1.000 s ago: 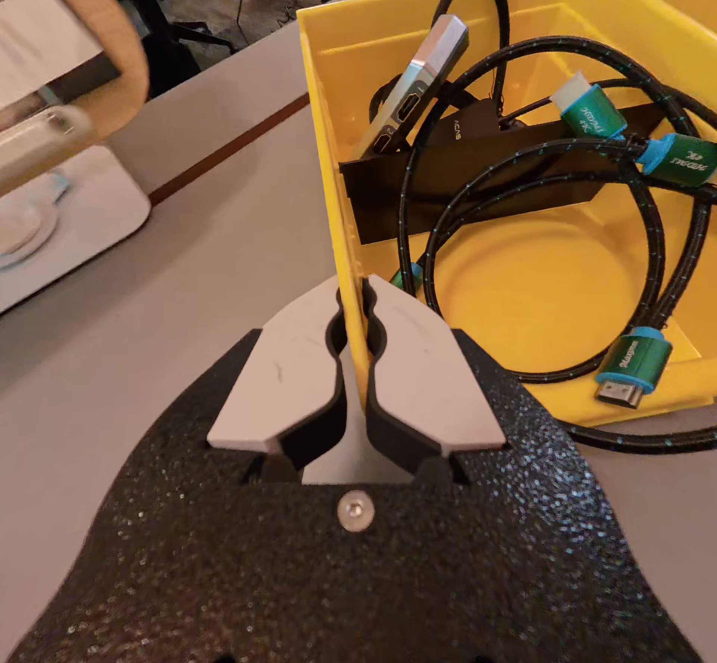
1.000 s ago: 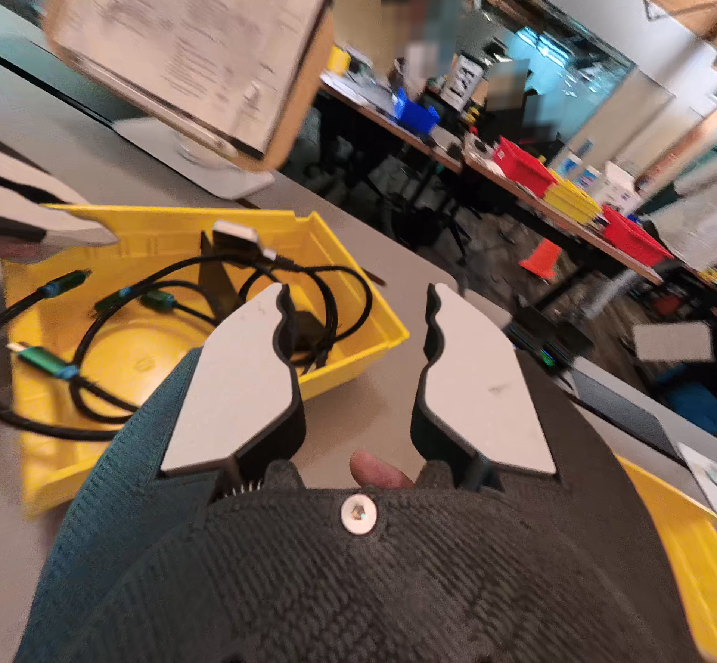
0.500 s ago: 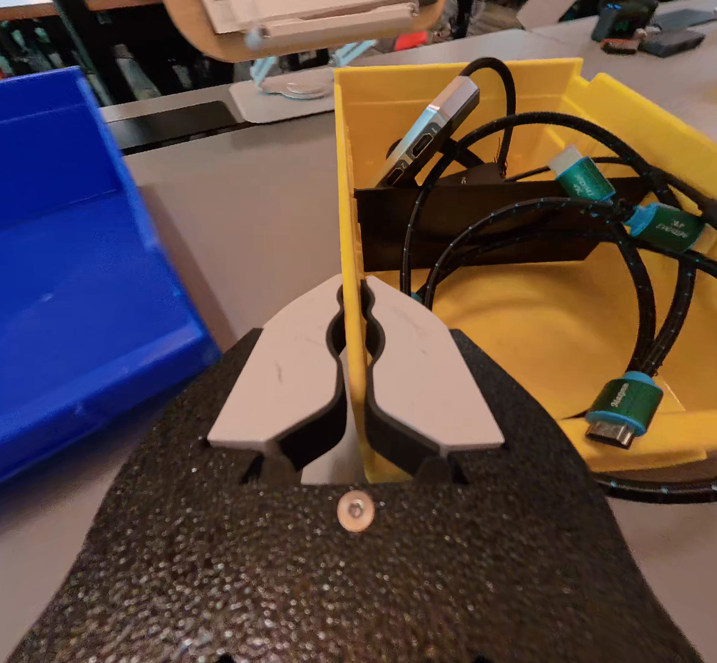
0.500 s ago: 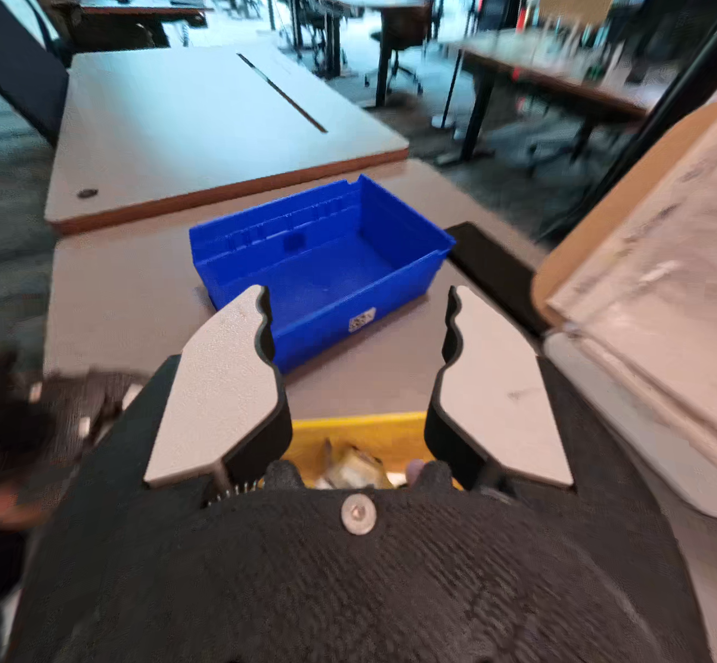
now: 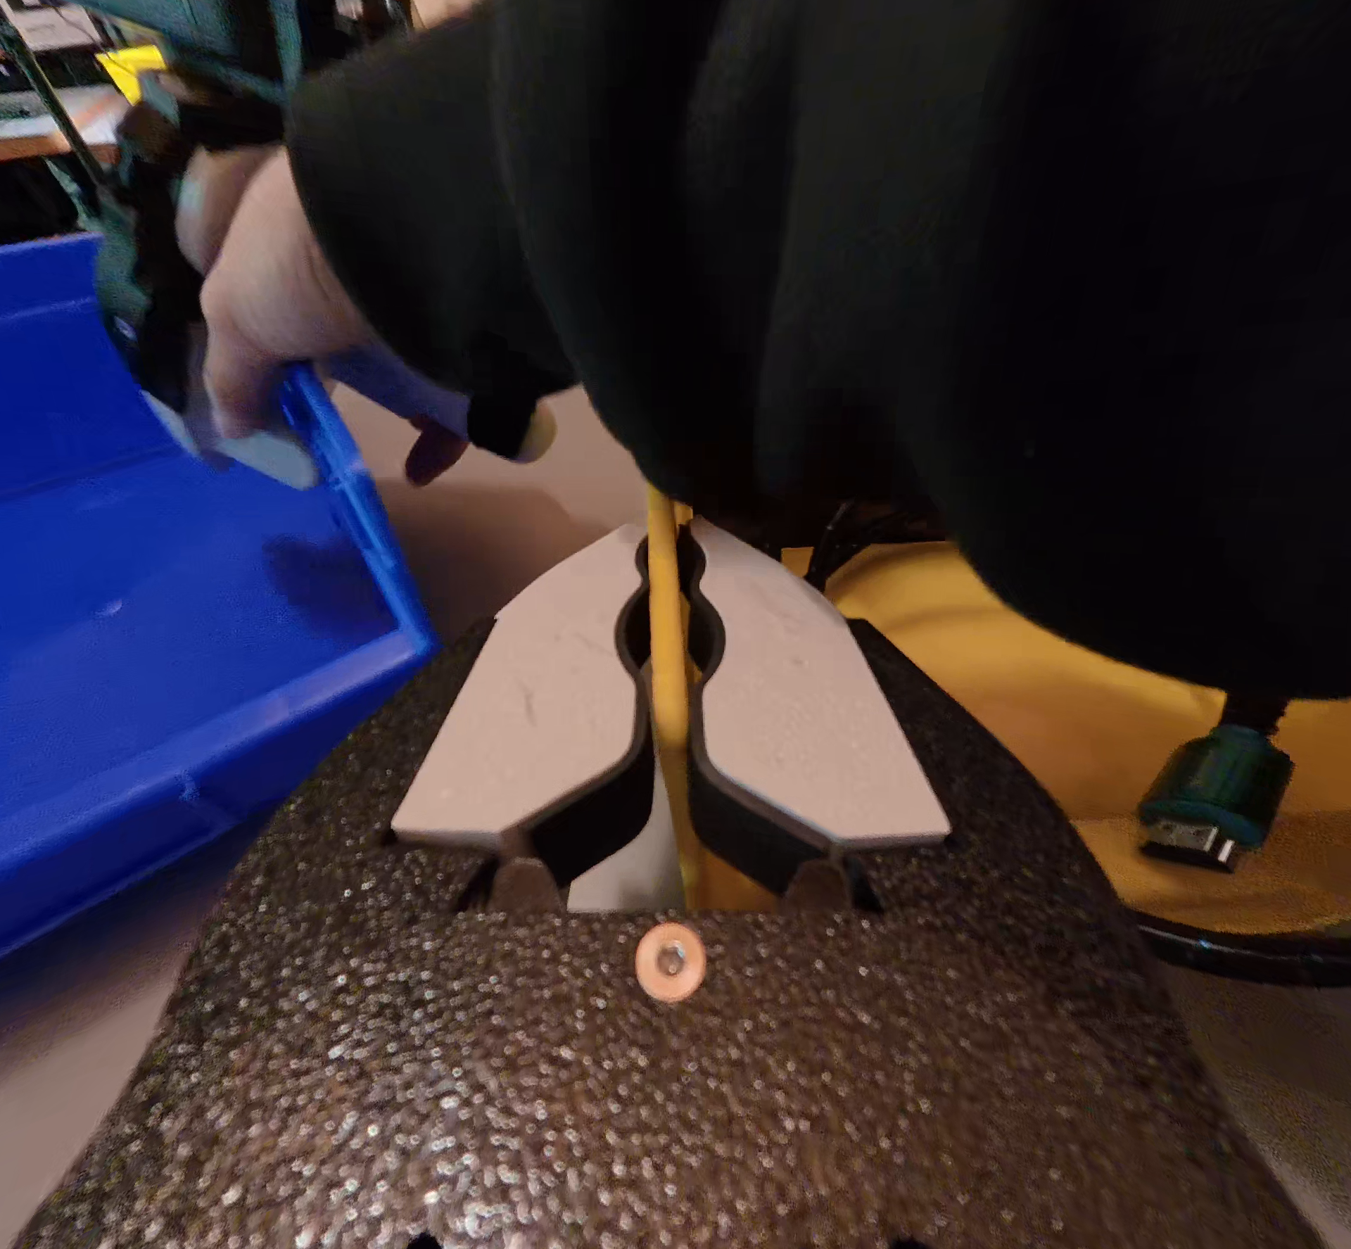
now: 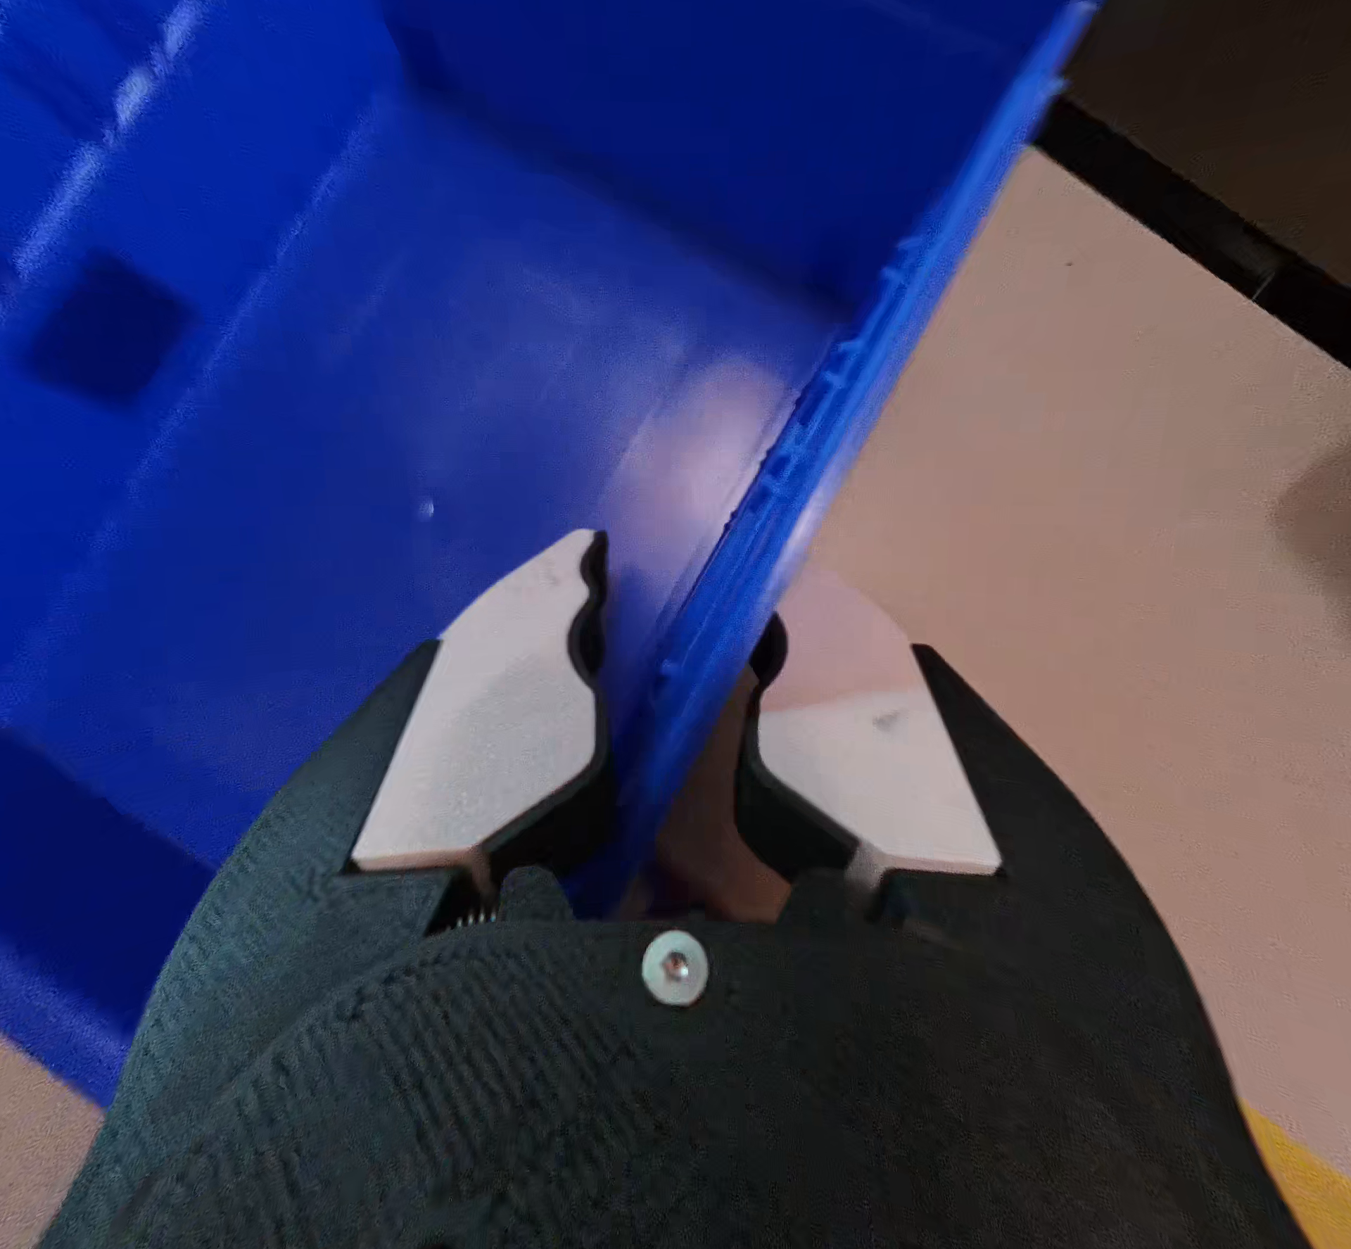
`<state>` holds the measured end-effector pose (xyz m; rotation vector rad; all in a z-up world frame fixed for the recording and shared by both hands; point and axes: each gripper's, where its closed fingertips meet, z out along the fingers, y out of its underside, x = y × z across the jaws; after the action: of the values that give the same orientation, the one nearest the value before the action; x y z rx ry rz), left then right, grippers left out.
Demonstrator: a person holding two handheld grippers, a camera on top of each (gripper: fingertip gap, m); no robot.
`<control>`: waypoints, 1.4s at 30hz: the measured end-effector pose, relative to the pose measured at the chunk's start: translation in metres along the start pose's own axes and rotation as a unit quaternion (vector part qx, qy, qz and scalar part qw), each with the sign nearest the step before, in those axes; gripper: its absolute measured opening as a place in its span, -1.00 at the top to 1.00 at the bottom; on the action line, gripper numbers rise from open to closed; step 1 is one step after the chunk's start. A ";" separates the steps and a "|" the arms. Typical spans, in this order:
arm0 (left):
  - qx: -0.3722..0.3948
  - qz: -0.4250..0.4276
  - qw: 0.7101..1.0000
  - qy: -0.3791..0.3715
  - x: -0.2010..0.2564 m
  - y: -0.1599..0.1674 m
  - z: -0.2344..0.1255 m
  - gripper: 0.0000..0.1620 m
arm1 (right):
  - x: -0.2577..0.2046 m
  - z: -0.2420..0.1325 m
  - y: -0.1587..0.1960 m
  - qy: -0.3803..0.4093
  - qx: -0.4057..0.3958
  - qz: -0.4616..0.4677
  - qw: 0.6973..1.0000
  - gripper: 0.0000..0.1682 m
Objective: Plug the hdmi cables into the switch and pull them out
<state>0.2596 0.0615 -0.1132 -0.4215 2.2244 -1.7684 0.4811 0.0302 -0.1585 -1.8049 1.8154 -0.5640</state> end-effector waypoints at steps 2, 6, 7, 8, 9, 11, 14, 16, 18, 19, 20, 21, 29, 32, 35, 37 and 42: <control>0.008 0.010 1.000 -0.008 -0.003 0.000 0.000 0.95 | -0.002 -0.001 -0.007 -0.028 0.015 0.035 0.999 0.60; 0.008 0.026 0.999 -0.022 -0.005 0.000 -0.002 0.94 | 0.010 -0.043 -0.043 -0.026 0.060 -0.003 0.998 0.57; 0.009 0.028 0.999 -0.023 -0.006 0.000 -0.002 0.94 | 0.016 -0.063 -0.058 -0.023 0.080 -0.013 0.996 0.57; 0.009 0.029 0.999 -0.022 -0.006 0.000 -0.003 0.93 | 0.024 -0.086 -0.072 -0.024 0.101 -0.017 0.994 0.58; 0.009 0.031 0.999 -0.022 -0.007 0.000 -0.003 0.94 | 0.032 -0.113 -0.086 -0.029 0.122 -0.018 0.992 0.58; 0.010 0.045 0.999 -0.024 -0.012 0.001 -0.004 0.92 | 0.053 -0.173 -0.107 -0.038 0.166 -0.024 0.985 0.59; 0.009 0.067 0.997 -0.039 -0.030 0.002 -0.009 0.87 | 0.091 -0.270 -0.112 -0.038 0.230 -0.039 0.972 0.60; 0.010 0.062 0.997 -0.043 -0.048 0.004 -0.014 0.86 | 0.122 -0.328 -0.093 -0.024 0.259 -0.055 0.964 0.61; 0.008 0.049 0.997 -0.055 -0.071 0.006 -0.021 0.84 | 0.161 -0.375 -0.059 0.002 0.278 -0.064 0.958 0.61; 0.006 0.039 0.997 -0.062 -0.083 0.008 -0.026 0.83 | 0.183 -0.393 -0.037 0.023 0.281 -0.065 0.957 0.60; 0.005 0.026 0.997 -0.069 -0.095 0.010 -0.032 0.83 | 0.208 -0.407 -0.012 0.045 0.280 -0.060 0.957 0.60; 0.004 0.010 0.997 -0.073 -0.107 0.011 -0.037 0.85 | 0.234 -0.417 0.017 0.070 0.274 -0.051 0.958 0.60; 0.006 -0.067 0.987 -0.144 -0.180 0.019 -0.060 0.97 | 0.430 -0.394 0.255 0.152 0.144 0.148 0.967 0.57; 0.004 -0.067 0.986 -0.151 -0.203 0.019 -0.054 0.97 | 0.463 -0.376 0.300 0.143 0.124 0.201 0.961 0.57; 0.000 -0.054 0.985 -0.166 -0.227 0.018 -0.047 0.93 | 0.475 -0.351 0.322 0.112 0.105 0.249 0.956 0.56; 0.003 -0.064 0.984 -0.168 -0.237 0.017 -0.043 0.92 | 0.478 -0.335 0.329 0.105 0.087 0.258 0.957 0.56; -0.008 -0.063 0.983 -0.175 -0.243 0.018 -0.041 0.93 | 0.476 -0.302 0.319 0.089 0.086 0.245 0.962 0.54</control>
<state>0.4673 0.1958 -0.1155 -0.8242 2.0025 -1.5875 0.0519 -0.4548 -0.1527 -1.1593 2.1585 -0.6742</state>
